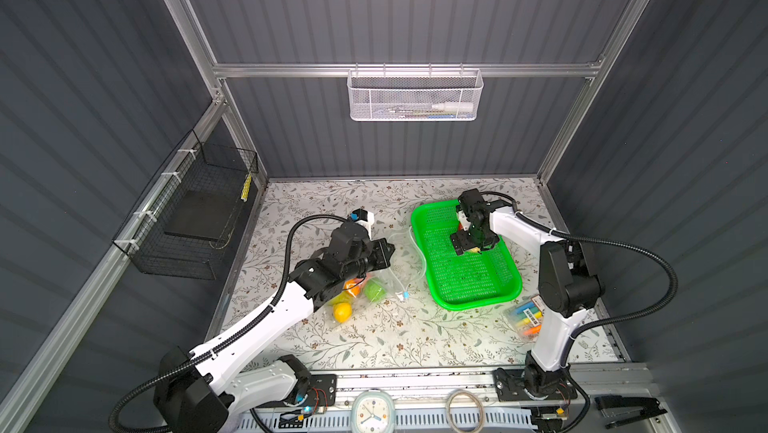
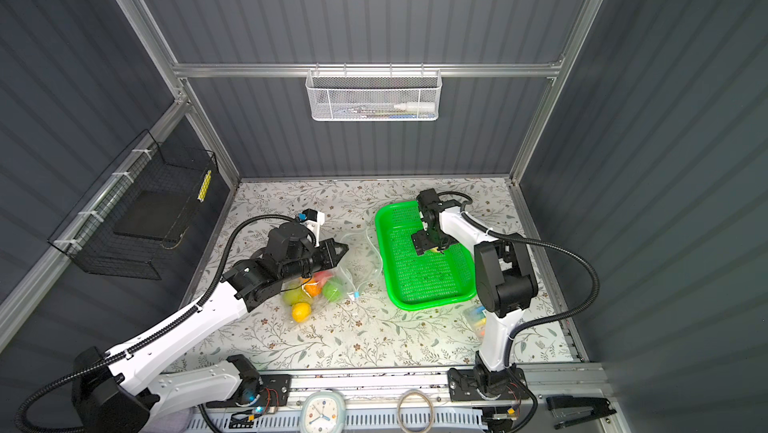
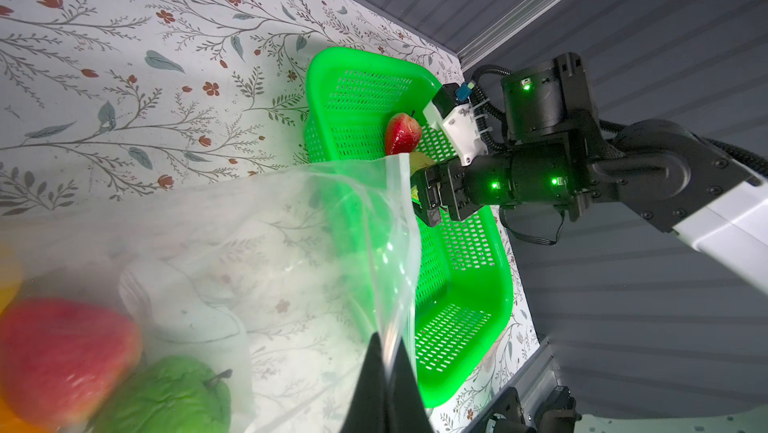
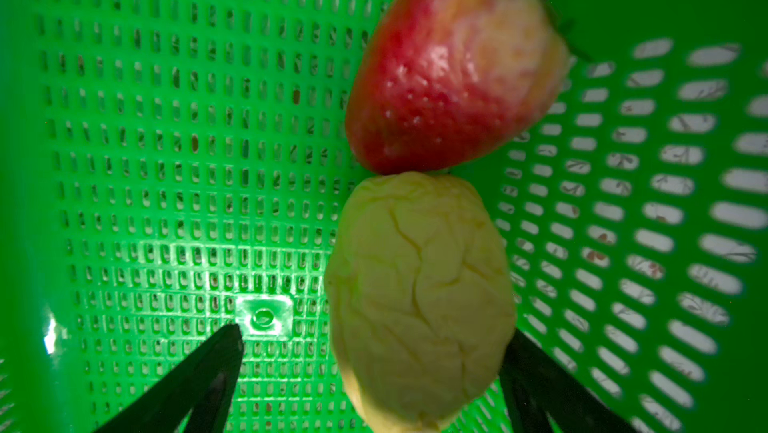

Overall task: Place the food in the zip-top bag and seal the zipper
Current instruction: 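Grasp the pale yellow fruit with the right gripper and lift it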

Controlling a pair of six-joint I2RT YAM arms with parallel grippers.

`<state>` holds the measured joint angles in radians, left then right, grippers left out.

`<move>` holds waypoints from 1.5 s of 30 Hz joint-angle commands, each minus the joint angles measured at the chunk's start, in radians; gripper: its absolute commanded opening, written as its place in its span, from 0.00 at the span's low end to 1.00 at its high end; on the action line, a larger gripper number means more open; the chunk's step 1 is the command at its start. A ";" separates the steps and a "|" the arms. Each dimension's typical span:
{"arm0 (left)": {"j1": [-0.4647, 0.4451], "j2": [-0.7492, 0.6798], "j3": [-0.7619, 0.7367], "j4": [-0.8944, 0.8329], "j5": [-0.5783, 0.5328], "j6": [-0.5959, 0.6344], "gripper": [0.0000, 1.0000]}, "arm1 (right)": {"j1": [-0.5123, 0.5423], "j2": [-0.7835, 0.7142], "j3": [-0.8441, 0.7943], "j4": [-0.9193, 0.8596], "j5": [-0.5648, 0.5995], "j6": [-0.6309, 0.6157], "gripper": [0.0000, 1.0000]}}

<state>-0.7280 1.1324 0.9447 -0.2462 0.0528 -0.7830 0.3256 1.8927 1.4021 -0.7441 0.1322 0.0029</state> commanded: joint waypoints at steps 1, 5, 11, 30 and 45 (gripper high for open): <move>-0.007 -0.013 0.009 -0.014 -0.002 -0.011 0.00 | -0.010 0.014 0.015 0.004 -0.023 0.006 0.96; -0.007 -0.012 0.010 -0.016 -0.003 -0.010 0.00 | -0.014 0.036 0.027 0.006 -0.012 0.014 0.96; -0.006 -0.011 0.012 -0.016 -0.004 -0.014 0.00 | -0.014 0.072 0.035 0.015 0.023 0.017 0.93; -0.007 -0.014 0.007 -0.012 -0.003 -0.016 0.00 | -0.031 -0.005 0.019 0.033 -0.007 0.044 0.54; -0.007 -0.010 0.006 -0.004 -0.001 -0.016 0.00 | -0.025 -0.295 -0.096 0.097 -0.318 0.120 0.50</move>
<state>-0.7280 1.1324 0.9447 -0.2462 0.0528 -0.7914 0.2977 1.6608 1.3319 -0.6830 -0.0486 0.0971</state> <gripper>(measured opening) 0.042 0.580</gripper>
